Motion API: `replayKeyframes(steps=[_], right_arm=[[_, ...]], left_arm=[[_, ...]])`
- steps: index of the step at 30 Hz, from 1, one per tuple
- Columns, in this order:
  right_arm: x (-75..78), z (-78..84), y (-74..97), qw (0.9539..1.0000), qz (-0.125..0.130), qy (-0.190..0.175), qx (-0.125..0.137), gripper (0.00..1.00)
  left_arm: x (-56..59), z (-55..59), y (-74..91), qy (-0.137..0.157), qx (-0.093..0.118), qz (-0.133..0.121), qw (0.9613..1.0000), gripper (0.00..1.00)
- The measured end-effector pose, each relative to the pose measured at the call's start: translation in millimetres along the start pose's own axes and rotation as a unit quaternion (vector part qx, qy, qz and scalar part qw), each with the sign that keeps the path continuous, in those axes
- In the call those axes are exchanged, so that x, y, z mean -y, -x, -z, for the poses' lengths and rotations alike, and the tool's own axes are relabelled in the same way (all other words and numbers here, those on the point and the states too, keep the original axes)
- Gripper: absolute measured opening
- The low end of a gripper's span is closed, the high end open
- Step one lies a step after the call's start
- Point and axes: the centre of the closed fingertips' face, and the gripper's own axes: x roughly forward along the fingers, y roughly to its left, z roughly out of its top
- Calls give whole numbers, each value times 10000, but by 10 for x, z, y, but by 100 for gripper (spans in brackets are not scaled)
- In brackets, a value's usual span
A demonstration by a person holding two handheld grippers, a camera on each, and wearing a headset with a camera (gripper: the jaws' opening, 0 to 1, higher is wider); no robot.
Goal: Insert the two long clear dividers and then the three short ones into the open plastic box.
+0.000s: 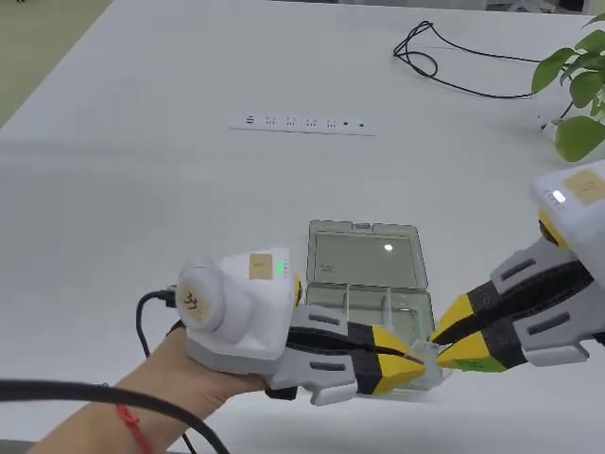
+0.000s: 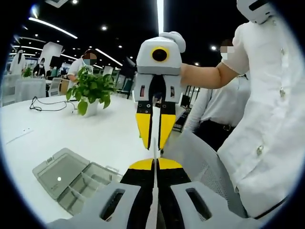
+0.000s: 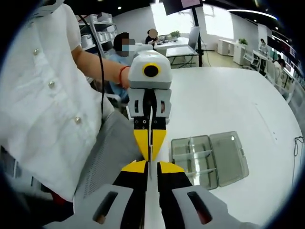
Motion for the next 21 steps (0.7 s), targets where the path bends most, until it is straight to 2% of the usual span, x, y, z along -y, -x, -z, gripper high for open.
replayKeyframes(steps=[7, 21], right_arm=[[-47, -7, -28, 9999, -104, -30, 15, 3], [-52, -6, -48, 9999, -139, -5, 21, 3]], left_arm=[[2, 10, 9, -71, -12, 12, 10000, 0], [-14, 35, 13, -91, -3, -23, 10000, 0]])
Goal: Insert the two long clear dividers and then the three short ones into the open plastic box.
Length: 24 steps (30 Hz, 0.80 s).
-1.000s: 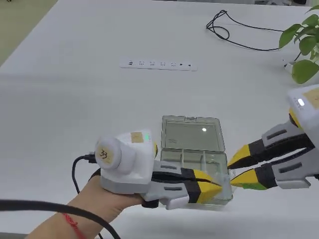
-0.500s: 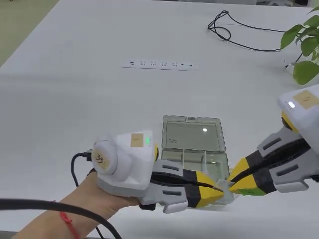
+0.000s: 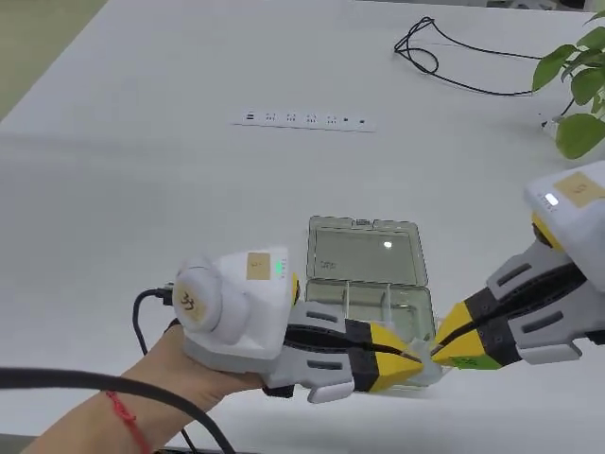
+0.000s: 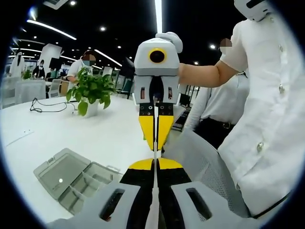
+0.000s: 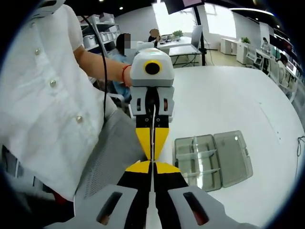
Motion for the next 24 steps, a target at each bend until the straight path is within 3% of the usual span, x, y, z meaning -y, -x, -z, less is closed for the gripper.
replayKeyframes(steps=[11, 24], right_arm=[[48, -4, 15, 10000, 79, 18, -4, 3], [210, 48, 126, 9993, 367, -32, -26, 3]], left_arm=[[-50, 51, 50, -67, -66, -153, 9998, 1], [-178, 166, 178, -37, -190, -542, 9983, 22]])
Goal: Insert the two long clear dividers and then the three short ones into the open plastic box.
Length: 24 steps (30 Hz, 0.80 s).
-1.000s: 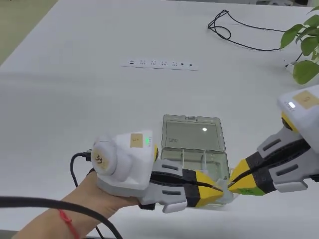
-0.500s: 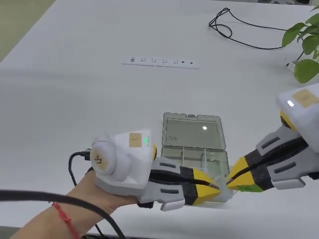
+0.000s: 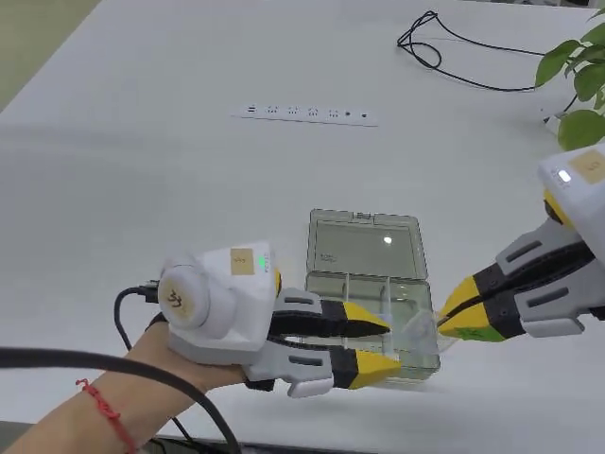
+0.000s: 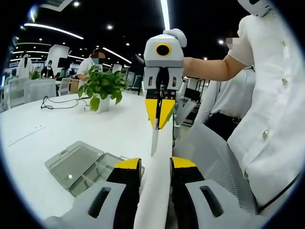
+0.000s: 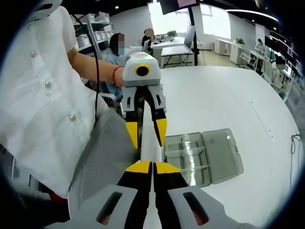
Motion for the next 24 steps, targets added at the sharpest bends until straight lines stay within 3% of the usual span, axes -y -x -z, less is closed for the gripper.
replayKeyframes(steps=[11, 24], right_arm=[[183, 75, 32, 9996, 250, -7, -112, 3], [426, 217, 8, 9972, 590, 124, -446, 3]], left_arm=[[-135, 99, 103, 5, -94, -404, 9991, 45], [-245, 223, 219, -130, -221, -767, 9967, 74]])
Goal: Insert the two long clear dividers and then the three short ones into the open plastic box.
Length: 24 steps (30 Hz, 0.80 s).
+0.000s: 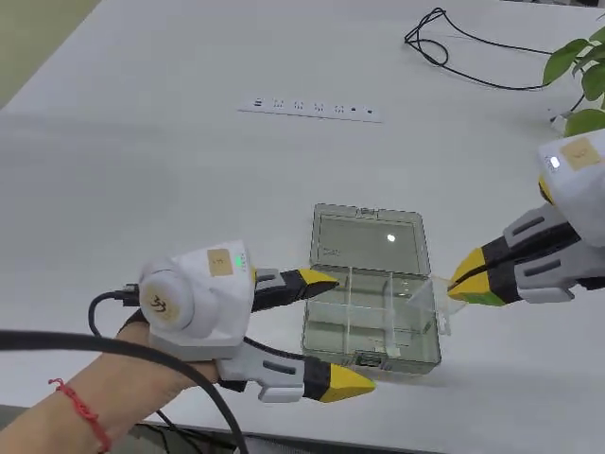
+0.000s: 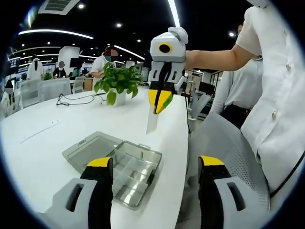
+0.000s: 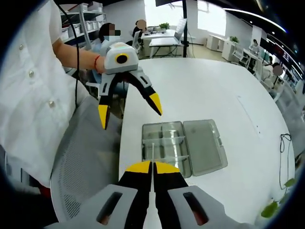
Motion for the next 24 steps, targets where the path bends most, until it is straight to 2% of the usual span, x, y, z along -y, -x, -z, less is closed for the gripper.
replayKeyframes(steps=[9, 19, 23, 24], right_arm=[[116, 92, -61, 9995, 132, 172, -219, 3], [189, 187, -248, 9974, 205, 441, -530, 3], [202, 257, -344, 9965, 168, 500, -647, 3], [230, 316, -396, 9961, 163, 530, -680, 3]], left_arm=[[-49, 130, 54, 2, -125, -128, 9998, 89], [-58, 229, 78, 127, -217, -184, 9995, 95], [-70, 249, 98, 168, -196, -230, 9994, 96], [-73, 253, 103, 193, -193, -240, 9993, 96]])
